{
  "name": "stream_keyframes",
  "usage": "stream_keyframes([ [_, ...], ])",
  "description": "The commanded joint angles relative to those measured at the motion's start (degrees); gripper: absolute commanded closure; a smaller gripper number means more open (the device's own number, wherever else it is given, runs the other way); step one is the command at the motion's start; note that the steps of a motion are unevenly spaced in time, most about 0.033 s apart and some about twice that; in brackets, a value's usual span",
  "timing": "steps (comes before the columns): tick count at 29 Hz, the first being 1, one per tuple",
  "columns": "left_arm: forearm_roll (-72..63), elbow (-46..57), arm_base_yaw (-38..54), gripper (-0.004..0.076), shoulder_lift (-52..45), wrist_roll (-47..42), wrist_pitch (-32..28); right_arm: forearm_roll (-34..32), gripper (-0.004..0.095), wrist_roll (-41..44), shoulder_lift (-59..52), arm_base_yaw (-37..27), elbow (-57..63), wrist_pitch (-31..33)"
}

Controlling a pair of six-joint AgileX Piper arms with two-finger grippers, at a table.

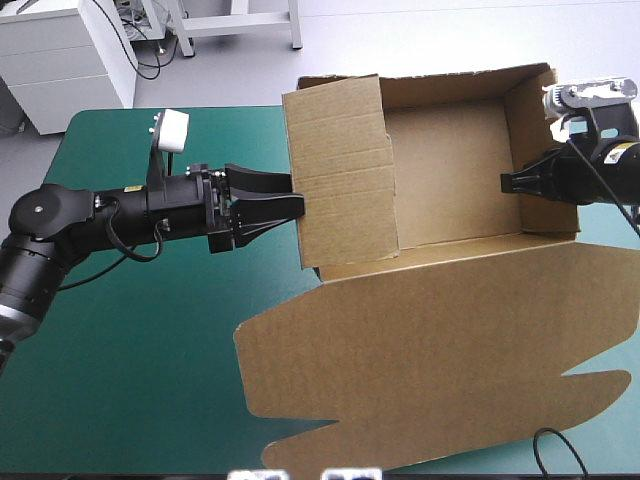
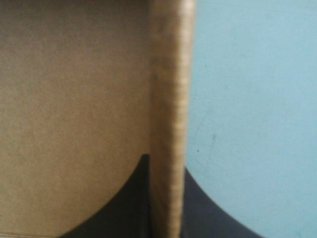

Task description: Fold the box

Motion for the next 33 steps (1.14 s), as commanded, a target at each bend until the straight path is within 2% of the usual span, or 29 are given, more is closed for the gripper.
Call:
stream_keyframes([
  [1, 1.3, -5.0, -0.3, 0.0272, -1.2, -4.2, -2.8, 2.7, 0.0923, 1.2, 0.2, -0.4, -1.4, -3.7],
  [8, 11.6, -11.6, -2.5, 0.0255, 2.7, -11.8, -3.0, 5.3, 0.0921, 1.4, 1.9, 0.2, -1.6, -5.6],
  [13, 17.1, -16.9, -7.1, 0.0255, 7.4, -16.5, -5.1, -2.6, 0.092, 6.1, 2.7, 6.7, -1.7, -7.6],
  [19, 39.4, -25.2, -11.6, 0.0255, 10.4, -27.9, -6.8, -10.8, 0.092, 12.0, 4.0, 13.7, -1.9, -12.3],
  [23, 52.2, -28.1, -12.8, 0.0255, 10.5, -35.2, -8.6, -12.7, 0.092, 14.1, 4.6, 15.7, -2.0, -14.6],
  [26, 59.7, -29.3, -12.8, 0.0255, 10.5, -38.7, -7.4, -12.6, 0.092, 15.0, 5.3, 15.7, -3.2, -15.0],
  [33, 64.6, -29.6, -12.8, 0.0255, 10.4, -41.1, -6.8, -14.3, 0.092, 16.0, 7.2, 16.6, -6.6, -14.8],
])
